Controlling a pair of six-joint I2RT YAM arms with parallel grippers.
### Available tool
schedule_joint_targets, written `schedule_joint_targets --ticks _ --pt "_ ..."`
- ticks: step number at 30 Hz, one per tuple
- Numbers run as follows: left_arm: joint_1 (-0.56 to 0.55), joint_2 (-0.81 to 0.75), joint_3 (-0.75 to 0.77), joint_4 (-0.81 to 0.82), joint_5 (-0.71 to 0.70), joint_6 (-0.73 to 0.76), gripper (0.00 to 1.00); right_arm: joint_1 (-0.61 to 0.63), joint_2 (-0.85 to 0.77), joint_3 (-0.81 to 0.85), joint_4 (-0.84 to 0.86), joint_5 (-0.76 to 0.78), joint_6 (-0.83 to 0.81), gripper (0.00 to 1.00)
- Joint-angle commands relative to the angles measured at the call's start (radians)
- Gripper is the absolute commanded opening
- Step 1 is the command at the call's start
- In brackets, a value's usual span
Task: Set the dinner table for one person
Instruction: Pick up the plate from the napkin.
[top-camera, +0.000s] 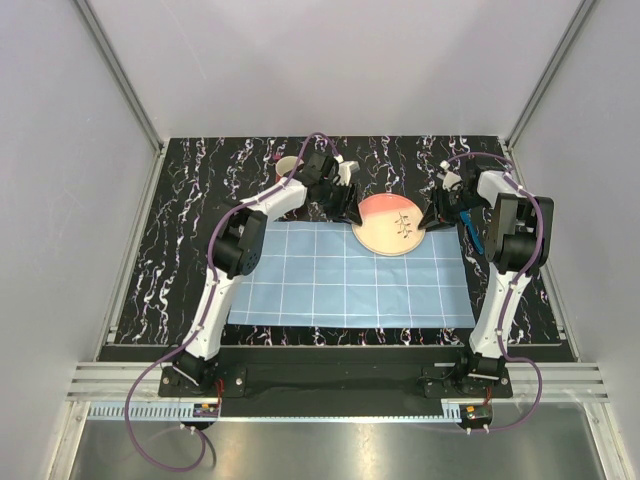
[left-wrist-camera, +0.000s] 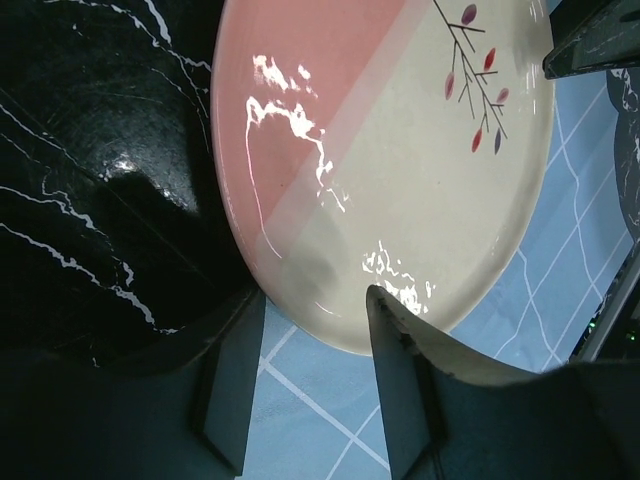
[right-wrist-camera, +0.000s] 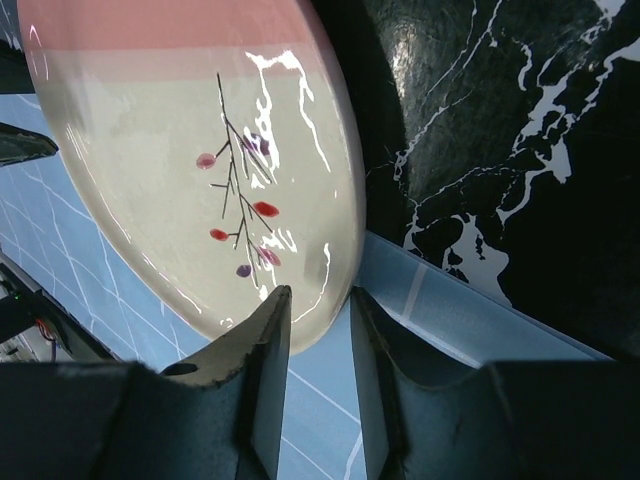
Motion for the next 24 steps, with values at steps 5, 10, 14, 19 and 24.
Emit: schedule_joint_targets --ticks 5,10,14,19,24 --pt "-0.009 0.004 -0.004 0.032 -0.006 0.003 0.38 0.006 0.005 0.024 0.028 -0.035 0.014 0.35" --pt "-0.014 0.004 -0.004 0.029 -0.011 0.006 0.32 0.006 0.006 0.021 0.031 -0.038 0.017 0.33" --pt "-0.016 0.001 -0.002 0.027 -0.011 0.009 0.3 0.007 0.009 0.017 0.037 -0.038 0.018 0.3" --pt "-0.017 0.001 -0.002 0.025 -0.009 0.012 0.22 0.012 0.013 0.017 0.035 -0.038 0.02 0.24" --pt "-0.017 0.001 -0.001 0.024 -0.005 0.015 0.09 0.016 0.013 0.017 0.037 -0.037 0.02 0.19"
